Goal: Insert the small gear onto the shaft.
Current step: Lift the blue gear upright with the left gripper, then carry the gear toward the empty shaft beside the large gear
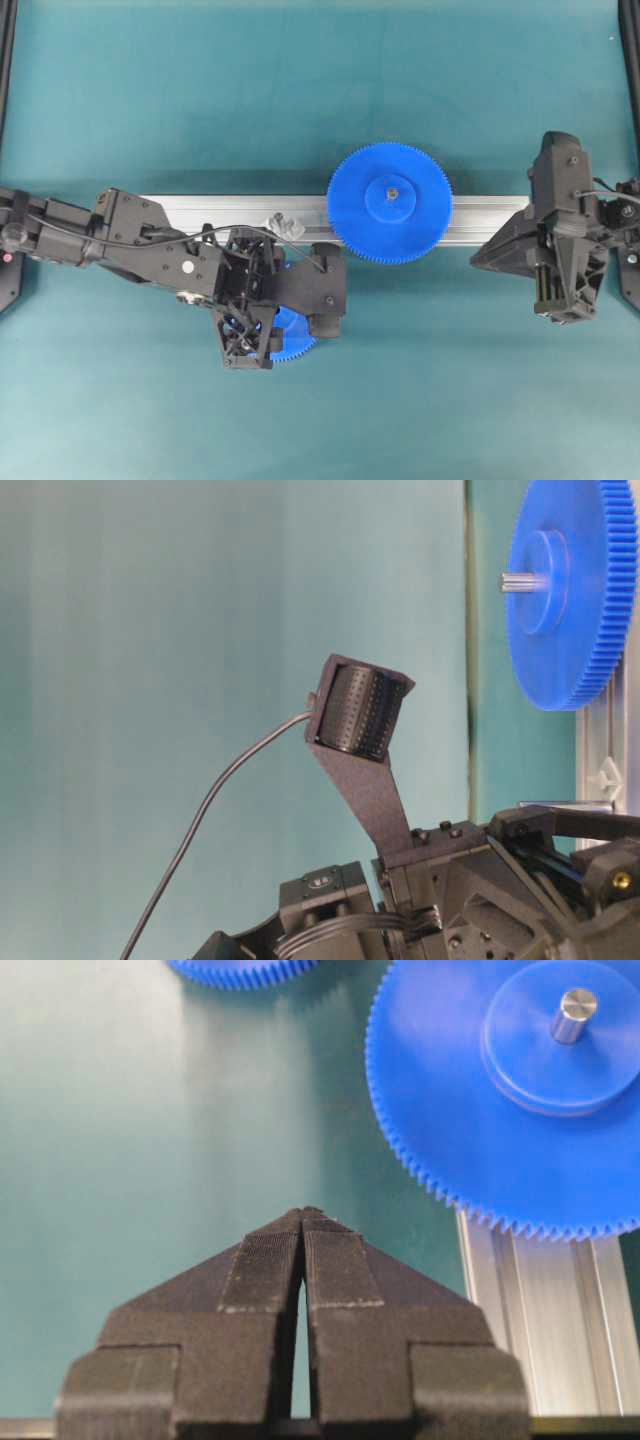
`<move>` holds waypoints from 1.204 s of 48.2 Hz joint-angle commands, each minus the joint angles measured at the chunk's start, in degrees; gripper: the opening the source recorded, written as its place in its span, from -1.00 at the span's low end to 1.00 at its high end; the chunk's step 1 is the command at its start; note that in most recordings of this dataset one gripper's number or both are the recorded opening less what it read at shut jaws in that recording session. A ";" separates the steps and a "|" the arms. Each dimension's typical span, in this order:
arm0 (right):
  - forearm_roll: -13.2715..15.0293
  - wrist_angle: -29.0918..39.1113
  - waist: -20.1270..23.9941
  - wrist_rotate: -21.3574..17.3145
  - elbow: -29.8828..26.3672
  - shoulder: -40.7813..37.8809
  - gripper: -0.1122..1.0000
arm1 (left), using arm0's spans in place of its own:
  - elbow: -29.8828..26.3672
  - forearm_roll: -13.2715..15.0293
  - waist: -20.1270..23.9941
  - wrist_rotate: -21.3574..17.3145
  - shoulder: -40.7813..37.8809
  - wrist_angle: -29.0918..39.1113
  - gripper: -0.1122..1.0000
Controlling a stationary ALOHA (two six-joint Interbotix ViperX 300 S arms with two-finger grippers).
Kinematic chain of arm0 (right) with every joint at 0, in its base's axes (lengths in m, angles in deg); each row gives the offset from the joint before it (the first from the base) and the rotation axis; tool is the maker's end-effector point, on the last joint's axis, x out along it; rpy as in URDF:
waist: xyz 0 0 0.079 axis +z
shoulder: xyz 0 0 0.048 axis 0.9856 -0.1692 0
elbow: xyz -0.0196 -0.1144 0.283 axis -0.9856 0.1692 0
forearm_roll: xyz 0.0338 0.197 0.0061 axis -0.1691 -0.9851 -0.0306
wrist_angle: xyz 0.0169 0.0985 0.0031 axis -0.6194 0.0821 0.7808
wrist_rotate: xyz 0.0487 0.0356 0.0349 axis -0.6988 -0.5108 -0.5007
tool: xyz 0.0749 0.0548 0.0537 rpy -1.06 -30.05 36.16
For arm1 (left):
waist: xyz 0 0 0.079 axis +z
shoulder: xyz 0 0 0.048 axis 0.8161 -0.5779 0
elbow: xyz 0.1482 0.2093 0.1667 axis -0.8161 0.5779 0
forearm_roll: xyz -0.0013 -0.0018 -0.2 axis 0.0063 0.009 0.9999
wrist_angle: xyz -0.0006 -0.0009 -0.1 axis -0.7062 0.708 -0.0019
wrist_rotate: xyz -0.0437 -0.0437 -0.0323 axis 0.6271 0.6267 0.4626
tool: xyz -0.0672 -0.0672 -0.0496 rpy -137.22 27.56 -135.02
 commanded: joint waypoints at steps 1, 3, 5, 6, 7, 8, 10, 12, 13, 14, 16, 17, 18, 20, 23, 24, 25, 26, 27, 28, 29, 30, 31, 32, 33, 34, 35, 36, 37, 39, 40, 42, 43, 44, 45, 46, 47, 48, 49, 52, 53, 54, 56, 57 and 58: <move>0.00 -0.53 0.18 -0.53 -0.35 0.26 -0.72 | -2.29 -0.09 -0.26 -0.09 2.90 0.00 0.48; 0.00 -0.53 0.18 -0.53 -0.35 0.26 -0.72 | -2.72 -0.09 -0.26 -0.09 3.08 0.44 0.48; 0.00 -0.53 0.18 -0.53 -0.35 0.26 -0.72 | -3.25 -0.09 -0.26 -0.09 3.25 1.05 0.48; 0.00 -0.53 0.18 -0.53 -0.35 0.26 -0.72 | -3.60 -0.09 -0.26 -0.09 3.43 1.58 0.48; 0.00 -0.53 0.18 -0.62 -0.35 0.26 -0.72 | -4.04 -0.09 -0.26 -0.09 3.60 2.11 0.48; 0.00 -0.53 0.18 -0.62 -0.35 0.26 -0.72 | -4.48 -0.09 -0.26 -0.09 3.78 2.81 0.48; 0.00 -0.53 0.18 -0.88 -0.35 0.26 -0.72 | -5.63 -0.09 -0.26 -0.18 4.31 4.22 0.48; 0.00 -0.53 0.18 -1.23 -0.35 0.26 -0.72 | -6.77 -0.09 -0.26 -0.44 4.75 5.71 0.48; 0.00 -0.53 0.18 -1.49 -0.35 0.26 -0.72 | -7.29 -0.09 -0.26 -0.44 4.92 6.50 0.48; 0.00 -0.53 0.18 -1.67 -0.35 0.26 -0.72 | -7.91 -0.09 -0.26 -0.53 5.19 7.29 0.48; 0.00 -0.53 0.18 -2.02 -0.35 0.26 -0.72 | -8.96 -0.09 -0.26 -0.62 5.54 9.32 0.48; 0.00 -0.53 0.18 -2.11 -0.26 0.26 -0.72 | -9.32 -0.09 -0.26 -0.62 5.71 10.28 0.48; 0.00 -0.53 0.18 -2.20 -0.26 0.26 -0.72 | -9.76 -0.09 -0.26 -0.62 5.98 11.16 0.48; 0.00 -0.53 0.18 -2.29 -0.18 0.35 -0.72 | -10.46 -0.09 -0.26 -0.70 6.33 12.92 0.48; 0.00 -0.53 0.18 -2.29 -0.09 0.26 -0.72 | -11.51 -0.09 -0.26 -1.23 7.03 15.56 0.48; 0.00 -0.53 0.18 -2.29 -0.09 0.26 -0.72 | -11.78 -0.18 -0.26 -1.49 7.29 16.44 0.48; 0.00 -0.53 0.18 -2.29 -0.09 0.26 -0.72 | -12.04 -0.18 -0.26 -1.85 7.65 17.31 0.48; 0.00 -0.53 0.18 -2.29 -0.09 0.26 -0.72 | -12.30 -0.26 -0.18 -2.29 7.91 18.11 0.48; 0.00 -0.53 0.18 -2.29 -0.09 0.26 -0.72 | -12.48 -0.26 -0.18 -2.64 8.26 18.81 0.48; 0.00 -0.53 0.18 -2.29 -0.09 0.26 -0.72 | -12.57 -0.44 -0.09 -3.08 8.61 19.34 0.48; 0.00 -0.53 0.18 -2.29 -0.09 0.26 -0.72 | -12.66 -0.44 0.00 -3.43 9.14 19.95 0.48; 0.00 -0.53 0.18 -2.29 -0.09 0.35 -0.72 | -12.74 -0.44 0.18 -3.78 9.49 20.39 0.48; 0.00 -0.62 0.18 -2.29 -0.09 0.26 -0.72 | -12.74 -0.26 0.35 -4.13 9.84 20.65 0.48; 0.00 -0.53 0.18 -2.29 -0.09 0.35 -0.72 | -12.66 -0.26 0.62 -4.48 10.28 20.74 0.48; 0.00 -0.53 0.18 -2.29 0.00 0.26 -0.72 | -12.57 -0.26 0.88 -4.75 10.63 20.74 0.48; 0.00 -0.53 0.18 -2.29 0.09 0.26 -0.72 | -12.30 -0.44 1.14 -5.10 10.99 20.74 0.48; 0.00 -0.53 0.18 -2.29 0.09 0.35 -0.72 | -12.13 -0.44 1.67 -5.27 11.34 20.74 0.48; 0.00 -0.62 0.18 -2.29 0.18 0.26 -0.72 | -11.87 -0.26 2.46 -5.54 11.78 20.74 0.48; 0.00 -0.62 0.18 -2.29 0.26 0.26 -0.72 | -11.69 -0.26 2.90 -5.63 12.13 20.74 0.48; 0.00 -0.70 0.18 -2.29 0.35 0.35 -0.72 | -11.60 -0.44 3.96 -5.89 12.57 20.74 0.48; 0.00 -0.79 0.18 -2.29 0.35 0.26 -0.72 | -11.69 -0.26 4.31 -5.98 12.83 20.74 0.48; 0.00 -0.88 0.18 -2.29 0.35 0.35 -0.72 | -11.69 -0.44 5.36 -6.15 13.36 20.57 0.48; 0.00 -0.88 0.18 -2.29 0.35 0.35 -0.72 | -11.78 -0.26 5.89 -6.24 13.54 20.48 0.48; 0.00 -0.97 0.18 -2.29 0.35 0.35 -0.72 | -11.69 -0.26 6.42 -6.50 13.80 20.39 0.48; 0.00 -0.97 0.18 -2.29 0.35 0.44 -0.72 | -11.69 -0.26 6.86 -6.77 14.06 20.30 0.48; 0.00 -0.97 0.18 -2.29 0.35 0.44 -0.72 | -11.60 -0.26 7.29 -7.12 14.15 20.30 0.48; 0.00 -1.05 0.18 -2.29 0.35 0.44 -0.72 | -11.51 -0.44 7.65 -7.47 14.33 20.30 0.48; 0.00 -1.05 0.18 -2.29 0.35 0.44 -0.72 | -11.34 -0.26 8.00 -7.91 14.50 20.39 0.48; 0.00 -1.14 0.18 -2.29 0.35 0.44 -0.72 | -11.16 -0.44 8.35 -8.35 14.59 20.30 0.48; 0.00 -1.14 0.18 -2.29 0.35 0.53 -0.72 | -10.55 -0.26 9.32 -9.67 14.68 20.30 0.48; 0.00 -1.14 0.18 -2.29 0.35 0.62 -0.72 | -10.37 -0.44 9.58 -10.11 14.68 20.30 0.48; 0.00 -1.14 0.18 -2.29 0.35 0.62 -0.72 | -10.11 -0.26 9.84 -10.55 14.59 20.13 0.48; 0.00 -1.14 0.18 -2.29 0.44 0.70 -0.72 | -9.76 -0.26 10.28 -11.51 14.33 19.69 0.48; 0.00 -1.14 0.18 -2.29 0.44 0.70 -0.72 | -9.67 -0.44 10.37 -11.78 14.24 19.25 0.48; 0.00 -1.14 0.18 -2.29 0.44 0.79 -0.72 | -9.49 -0.44 10.46 -11.95 14.24 18.81 0.48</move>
